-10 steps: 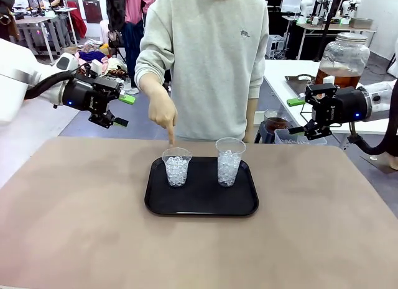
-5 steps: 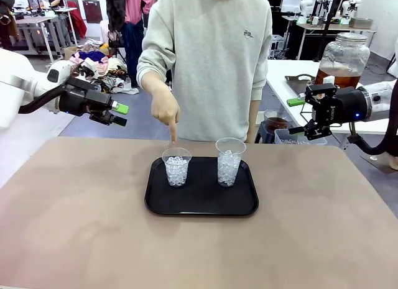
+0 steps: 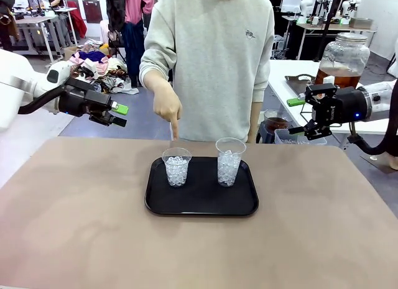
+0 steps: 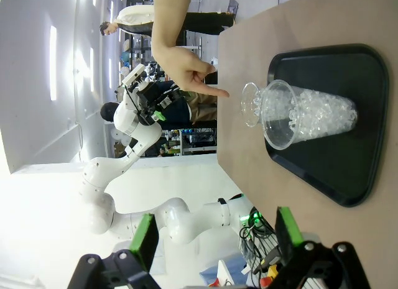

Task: Pour the drink into the iced cup.
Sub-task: Pick up the iced cup indicated by the human and present it to them.

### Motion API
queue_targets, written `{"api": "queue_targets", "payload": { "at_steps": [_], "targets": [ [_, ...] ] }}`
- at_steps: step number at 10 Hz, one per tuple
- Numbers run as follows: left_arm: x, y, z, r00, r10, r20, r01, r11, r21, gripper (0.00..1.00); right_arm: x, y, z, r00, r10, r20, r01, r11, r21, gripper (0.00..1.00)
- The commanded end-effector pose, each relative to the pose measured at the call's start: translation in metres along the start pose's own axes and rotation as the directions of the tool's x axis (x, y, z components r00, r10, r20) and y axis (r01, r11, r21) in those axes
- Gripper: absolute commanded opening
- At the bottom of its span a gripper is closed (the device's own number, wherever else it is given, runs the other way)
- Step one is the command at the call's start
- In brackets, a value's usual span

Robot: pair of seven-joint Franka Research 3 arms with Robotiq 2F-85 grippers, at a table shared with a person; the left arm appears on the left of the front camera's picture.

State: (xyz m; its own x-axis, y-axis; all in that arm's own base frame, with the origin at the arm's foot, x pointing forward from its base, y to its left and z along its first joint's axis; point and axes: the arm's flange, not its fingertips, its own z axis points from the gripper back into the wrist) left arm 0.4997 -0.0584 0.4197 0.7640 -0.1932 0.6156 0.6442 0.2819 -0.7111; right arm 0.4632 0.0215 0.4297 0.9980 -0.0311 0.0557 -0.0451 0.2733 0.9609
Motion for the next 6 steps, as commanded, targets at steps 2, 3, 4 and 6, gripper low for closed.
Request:
{"api": "queue_targets", "payload": {
  "at_steps": [2,3,4,6],
  "targets": [
    [-0.007,0.009,-0.004,0.996,-0.087,0.030,0.088,0.995,-0.037,1.00,0.000,0.000,0.000,1.000,0.001,0.000,-0.001,1.000,0.003,1.00],
    [-0.015,0.016,-0.007,0.980,-0.190,0.051,0.193,0.979,-0.061,1.00,0.000,0.000,0.000,1.000,0.001,0.000,-0.001,1.000,0.003,1.00],
    [-0.024,0.021,-0.010,0.957,-0.285,0.049,0.288,0.954,-0.080,1.00,0.000,0.000,0.000,1.000,0.001,0.000,-0.001,1.000,0.003,1.00],
    [-0.042,0.031,-0.018,0.916,-0.395,0.075,0.400,0.914,-0.072,1.00,0.000,0.000,0.000,1.000,0.001,0.000,-0.001,1.000,0.003,1.00]
  ]
}}
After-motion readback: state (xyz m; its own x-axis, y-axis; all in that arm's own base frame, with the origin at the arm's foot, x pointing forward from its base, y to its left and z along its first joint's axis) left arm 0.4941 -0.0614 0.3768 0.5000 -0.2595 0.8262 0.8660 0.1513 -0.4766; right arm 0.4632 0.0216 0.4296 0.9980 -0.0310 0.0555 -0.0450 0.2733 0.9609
